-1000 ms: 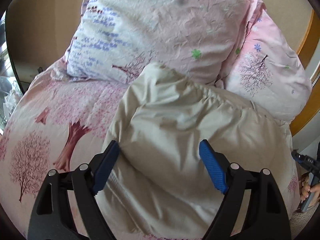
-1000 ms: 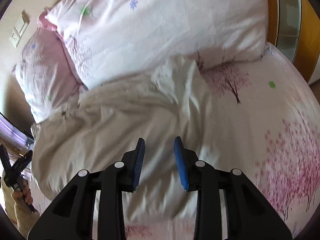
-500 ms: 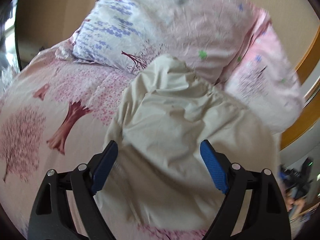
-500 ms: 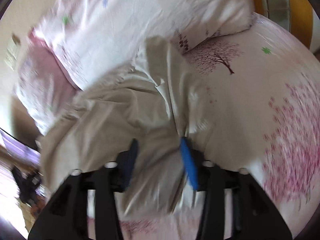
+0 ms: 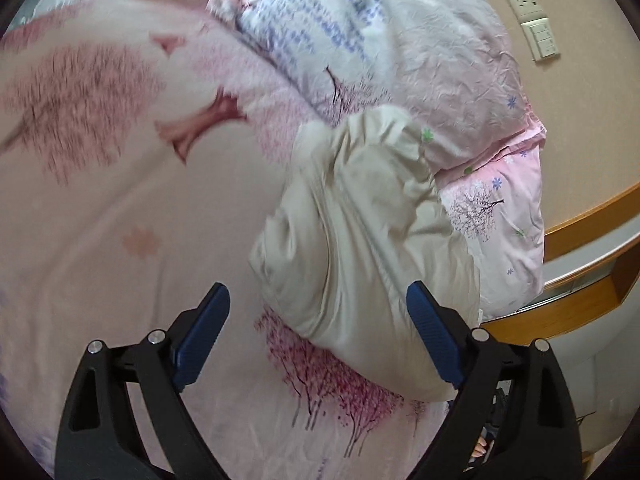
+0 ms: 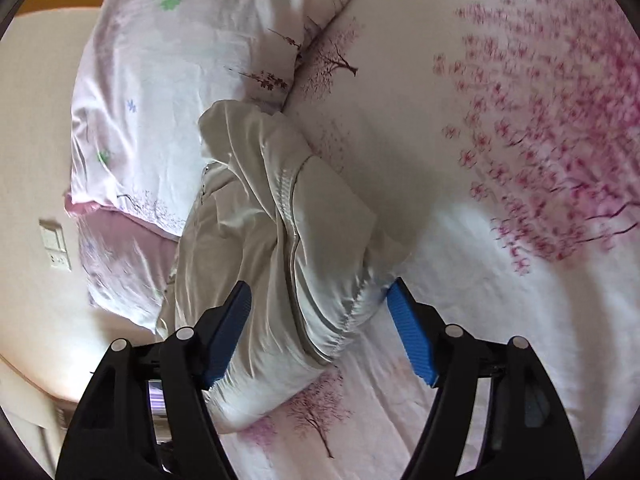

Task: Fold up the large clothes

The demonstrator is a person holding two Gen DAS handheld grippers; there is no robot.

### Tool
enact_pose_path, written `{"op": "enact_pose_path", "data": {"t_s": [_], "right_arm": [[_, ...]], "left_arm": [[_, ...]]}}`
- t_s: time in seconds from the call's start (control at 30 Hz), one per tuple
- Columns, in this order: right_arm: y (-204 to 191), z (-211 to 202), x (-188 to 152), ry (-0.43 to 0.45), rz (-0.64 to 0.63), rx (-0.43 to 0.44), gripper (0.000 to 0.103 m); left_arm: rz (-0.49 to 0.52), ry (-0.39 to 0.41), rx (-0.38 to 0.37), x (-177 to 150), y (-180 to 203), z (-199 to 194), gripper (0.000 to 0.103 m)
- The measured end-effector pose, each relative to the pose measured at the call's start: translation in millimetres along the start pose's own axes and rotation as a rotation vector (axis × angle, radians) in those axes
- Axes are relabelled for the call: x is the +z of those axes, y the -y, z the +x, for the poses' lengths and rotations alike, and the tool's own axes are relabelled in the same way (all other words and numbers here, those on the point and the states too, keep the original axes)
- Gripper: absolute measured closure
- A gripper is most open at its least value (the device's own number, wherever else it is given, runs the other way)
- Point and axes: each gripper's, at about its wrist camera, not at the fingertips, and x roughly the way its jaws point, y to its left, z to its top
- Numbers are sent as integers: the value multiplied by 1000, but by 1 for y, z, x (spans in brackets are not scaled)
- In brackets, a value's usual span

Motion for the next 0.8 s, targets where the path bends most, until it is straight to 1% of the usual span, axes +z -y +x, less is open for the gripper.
{"op": "enact_pose_path", "data": {"t_s": [0.07, 0.17, 0.33, 0.4, 0.43, 0.47, 0.5, 0.53, 0.57, 0.6, 0.67, 0.7, 0.73, 0.8], "right_arm": [[1, 6, 0, -7, 30, 21, 28], [2, 14, 2, -14, 60, 24, 28], [2, 34, 2, -51, 94, 56, 28], [-1, 36, 1, -35, 82, 64, 31], [-3, 38, 1, -24, 70, 60, 37], [-4, 39, 1, -17, 65, 55, 46], [-4, 40, 1, -10, 59, 57, 50], [-5, 41, 0, -5, 47, 72, 60], [-5, 40, -1, 2, 34, 87, 67], [-7, 38, -2, 7, 18, 99, 70], [-14, 34, -3, 20, -23, 111, 76], [-19, 31, -4, 27, -46, 114, 77], [-22, 29, -5, 32, -59, 116, 78], [-28, 24, -7, 36, -77, 130, 79]], "left_arm": [[-5, -20, -12, -7, 3, 12, 13], [-18, -30, -24, -12, 8, 27, 13], [-55, -11, -16, -8, 10, 42, 14], [-88, 3, -24, -3, 6, 45, 15], [-97, 8, -25, -2, 4, 46, 18], [-108, 14, -29, 0, 3, 47, 22], [-122, 22, -35, 2, 1, 47, 24], [-131, 28, -40, 3, -1, 47, 33], [-143, 33, -50, 6, -3, 48, 41], [-149, 34, -58, 7, -5, 48, 46], [-147, 39, -76, 10, -5, 46, 62], [-142, 41, -83, 11, -5, 45, 65], [-136, 43, -95, 11, -4, 42, 72], [-123, 52, -117, 12, -1, 34, 76]]}}
